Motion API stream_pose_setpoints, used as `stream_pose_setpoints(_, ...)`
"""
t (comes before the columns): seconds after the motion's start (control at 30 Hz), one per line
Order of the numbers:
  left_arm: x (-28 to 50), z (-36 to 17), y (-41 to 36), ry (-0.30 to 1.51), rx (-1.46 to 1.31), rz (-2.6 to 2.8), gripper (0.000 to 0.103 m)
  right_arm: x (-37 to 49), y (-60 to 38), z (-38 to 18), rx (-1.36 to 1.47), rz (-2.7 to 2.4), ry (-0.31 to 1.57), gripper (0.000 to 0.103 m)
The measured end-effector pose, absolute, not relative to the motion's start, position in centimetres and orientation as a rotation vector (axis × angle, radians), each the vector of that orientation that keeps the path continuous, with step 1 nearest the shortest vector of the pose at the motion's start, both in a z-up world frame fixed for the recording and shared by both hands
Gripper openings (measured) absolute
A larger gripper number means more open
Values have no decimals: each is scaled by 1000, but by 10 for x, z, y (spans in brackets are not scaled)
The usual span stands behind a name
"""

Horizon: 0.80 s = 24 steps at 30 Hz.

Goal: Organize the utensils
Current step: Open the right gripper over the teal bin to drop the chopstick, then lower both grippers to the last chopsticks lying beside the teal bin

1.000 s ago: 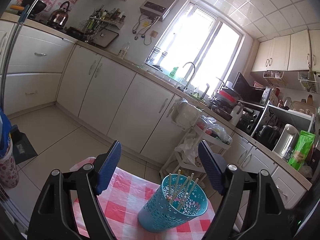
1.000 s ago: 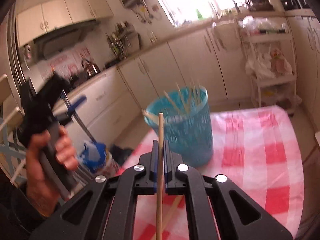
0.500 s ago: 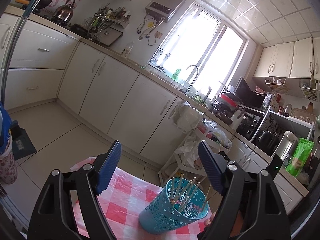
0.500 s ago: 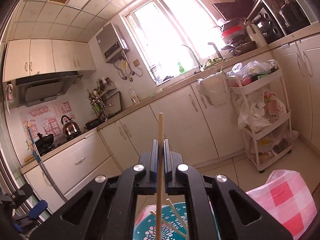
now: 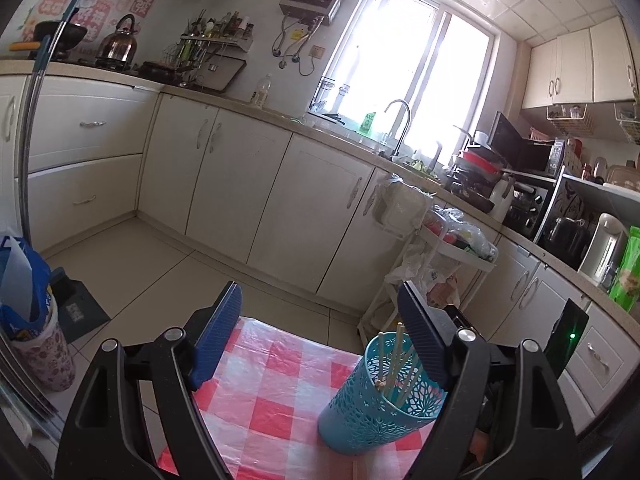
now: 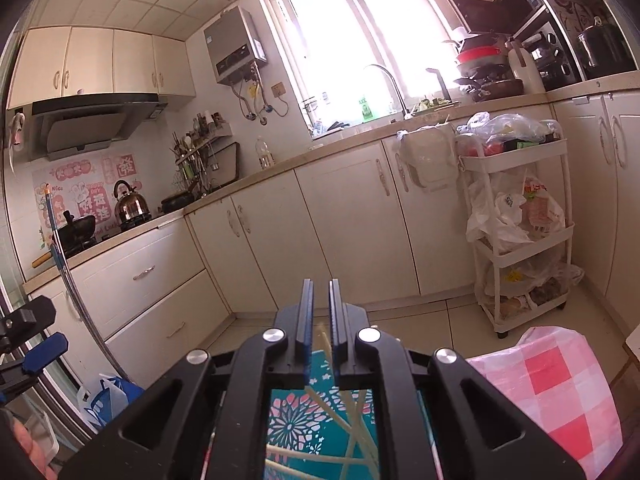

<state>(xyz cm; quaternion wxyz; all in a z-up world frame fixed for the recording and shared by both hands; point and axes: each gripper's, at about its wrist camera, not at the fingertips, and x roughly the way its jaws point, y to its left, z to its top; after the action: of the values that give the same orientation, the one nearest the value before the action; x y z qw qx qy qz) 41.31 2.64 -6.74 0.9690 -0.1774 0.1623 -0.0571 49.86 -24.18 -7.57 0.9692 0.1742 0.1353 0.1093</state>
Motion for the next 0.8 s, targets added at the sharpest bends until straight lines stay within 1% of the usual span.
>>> stream_pose_setpoints(0.3,411,-64,19,333,-318,-121,79,454,-251,-77,351,251,287,21)
stream_pose_setpoints(0.47,411,-64,16,346,-307,-127,79,425,-256,-90,365,268,349,25)
stream_pose_setpoints(0.57,414,-67,13,371,-282,-135,81,407,-254,-109,361,269,451,33)
stream_pose_setpoints(0.73,428,-84,7,506,-227,-153,83,382,-240,-160,269,262,720,33)
stream_pose_setpoints(0.8,433,-93,5,565,-220,-182,83,374,-234,-180,236,261,783,33)
